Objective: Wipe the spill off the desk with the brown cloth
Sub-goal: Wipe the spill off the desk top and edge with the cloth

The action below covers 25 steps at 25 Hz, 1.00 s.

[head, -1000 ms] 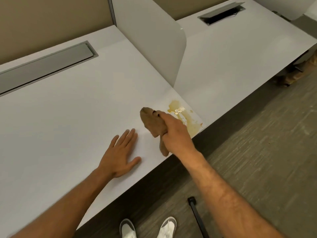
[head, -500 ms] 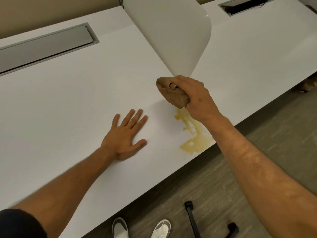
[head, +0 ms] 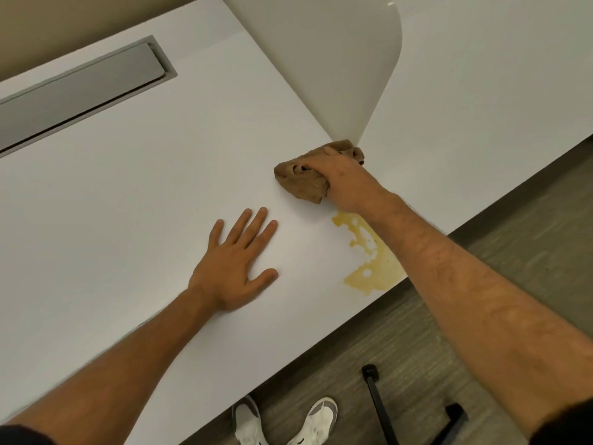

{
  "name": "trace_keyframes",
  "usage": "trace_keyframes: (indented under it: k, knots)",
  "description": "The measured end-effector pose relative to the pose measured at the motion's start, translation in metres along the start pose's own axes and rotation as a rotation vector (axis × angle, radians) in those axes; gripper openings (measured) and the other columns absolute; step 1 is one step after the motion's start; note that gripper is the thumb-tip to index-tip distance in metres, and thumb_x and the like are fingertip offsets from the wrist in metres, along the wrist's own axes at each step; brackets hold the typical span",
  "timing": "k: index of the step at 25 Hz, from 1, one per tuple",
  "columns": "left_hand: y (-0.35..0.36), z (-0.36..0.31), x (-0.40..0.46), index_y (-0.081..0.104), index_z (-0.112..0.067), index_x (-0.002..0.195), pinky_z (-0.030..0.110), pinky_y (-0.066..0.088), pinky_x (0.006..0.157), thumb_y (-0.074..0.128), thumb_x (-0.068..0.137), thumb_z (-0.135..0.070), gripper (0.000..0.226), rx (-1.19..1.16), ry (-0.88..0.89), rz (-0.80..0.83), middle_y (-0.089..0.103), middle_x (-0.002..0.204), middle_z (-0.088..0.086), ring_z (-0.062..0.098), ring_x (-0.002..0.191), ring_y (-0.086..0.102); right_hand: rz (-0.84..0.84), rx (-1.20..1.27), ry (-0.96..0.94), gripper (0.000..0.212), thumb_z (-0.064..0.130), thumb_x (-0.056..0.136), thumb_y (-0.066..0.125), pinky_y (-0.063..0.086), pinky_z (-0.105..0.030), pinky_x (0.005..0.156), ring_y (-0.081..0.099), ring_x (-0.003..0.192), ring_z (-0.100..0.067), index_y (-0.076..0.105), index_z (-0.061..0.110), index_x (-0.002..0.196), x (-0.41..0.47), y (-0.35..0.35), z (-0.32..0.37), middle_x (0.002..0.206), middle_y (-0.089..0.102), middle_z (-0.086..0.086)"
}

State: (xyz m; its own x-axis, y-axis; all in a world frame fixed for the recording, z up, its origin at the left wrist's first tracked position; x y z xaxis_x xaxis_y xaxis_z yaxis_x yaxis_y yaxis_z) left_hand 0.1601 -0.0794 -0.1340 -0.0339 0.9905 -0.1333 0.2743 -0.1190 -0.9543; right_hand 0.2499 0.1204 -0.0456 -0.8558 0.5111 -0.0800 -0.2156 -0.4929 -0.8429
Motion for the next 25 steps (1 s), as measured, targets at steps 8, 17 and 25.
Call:
trace_keyframes:
  k: [8,17,25]
  knots:
    - [-0.001,0.001,0.001,0.000,-0.036,0.167,0.060,0.002,0.127,0.031,0.100,-0.071,0.082,0.005,-0.005,-0.009,-0.009,0.176,-0.012,0.016,0.163,-0.008,0.007,0.115,0.040,0.038,-0.005,0.088,0.062,0.046,-0.041,0.094,0.057,0.112,-0.027,0.067,0.009,0.122,-0.044,-0.007,-0.024,0.118,0.066,-0.011]
    - [-0.001,0.000,0.001,-0.001,-0.037,0.167,0.061,0.004,0.127,0.030,0.100,-0.072,0.082,0.010,-0.002,-0.018,-0.009,0.176,-0.012,0.015,0.163,-0.008,-0.177,0.215,0.094,0.039,0.003,0.091,0.055,0.054,-0.033,0.084,0.068,0.094,-0.022,0.068,0.020,0.123,-0.068,-0.053,-0.028,0.107,0.074,-0.004]
    - [0.000,0.001,0.001,-0.002,-0.039,0.167,0.060,0.003,0.127,0.029,0.100,-0.072,0.081,0.016,0.000,-0.021,-0.011,0.175,-0.014,0.015,0.162,-0.009,0.016,-0.309,0.399,0.071,0.013,0.098,0.054,0.017,-0.070,0.115,0.004,0.149,-0.052,0.019,0.026,0.159,-0.083,0.046,-0.012,0.168,0.014,-0.005]
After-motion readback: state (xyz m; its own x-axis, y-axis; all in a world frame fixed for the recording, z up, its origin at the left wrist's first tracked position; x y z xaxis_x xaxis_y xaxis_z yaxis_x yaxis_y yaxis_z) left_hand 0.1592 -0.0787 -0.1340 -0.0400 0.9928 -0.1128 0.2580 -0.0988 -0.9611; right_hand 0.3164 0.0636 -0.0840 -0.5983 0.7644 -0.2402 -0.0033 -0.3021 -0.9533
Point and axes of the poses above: each hand's wrist, its own x-axis towards the middle knuckle, its own y-axis out of the palm, z = x × y, the point moved 9 cm from there along x, towards the middle knuckle
